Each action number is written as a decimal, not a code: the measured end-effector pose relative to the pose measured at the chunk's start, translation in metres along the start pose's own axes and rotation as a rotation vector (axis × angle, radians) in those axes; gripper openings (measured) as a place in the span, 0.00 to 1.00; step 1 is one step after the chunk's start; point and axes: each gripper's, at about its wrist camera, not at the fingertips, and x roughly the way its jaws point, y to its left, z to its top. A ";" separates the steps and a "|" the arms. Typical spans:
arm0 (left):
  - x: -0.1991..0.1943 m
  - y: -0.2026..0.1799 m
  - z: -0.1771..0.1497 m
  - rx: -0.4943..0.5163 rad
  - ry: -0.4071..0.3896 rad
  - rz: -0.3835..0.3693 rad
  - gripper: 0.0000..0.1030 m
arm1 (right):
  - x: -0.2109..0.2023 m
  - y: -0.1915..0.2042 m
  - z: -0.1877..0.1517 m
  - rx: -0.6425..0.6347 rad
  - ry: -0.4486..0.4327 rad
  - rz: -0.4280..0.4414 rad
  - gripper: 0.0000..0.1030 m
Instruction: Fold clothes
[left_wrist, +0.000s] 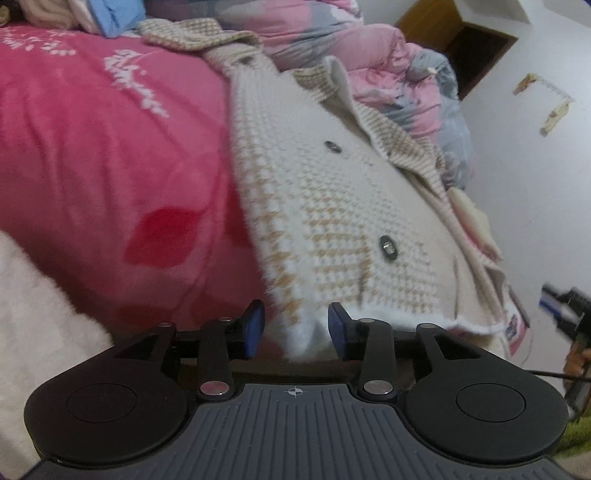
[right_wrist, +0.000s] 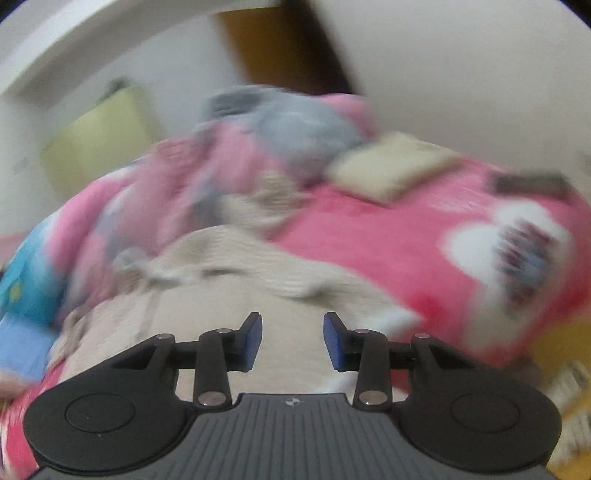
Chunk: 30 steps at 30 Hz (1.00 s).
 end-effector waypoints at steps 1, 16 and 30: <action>-0.004 0.002 -0.001 -0.002 0.000 0.011 0.36 | 0.010 0.019 -0.002 -0.056 0.022 0.073 0.38; 0.019 -0.019 -0.001 0.214 -0.086 0.031 0.36 | 0.128 0.181 -0.111 -0.893 0.418 0.558 0.26; -0.001 0.002 0.043 0.186 -0.088 0.025 0.36 | 0.115 0.190 -0.065 -0.841 0.342 0.638 0.27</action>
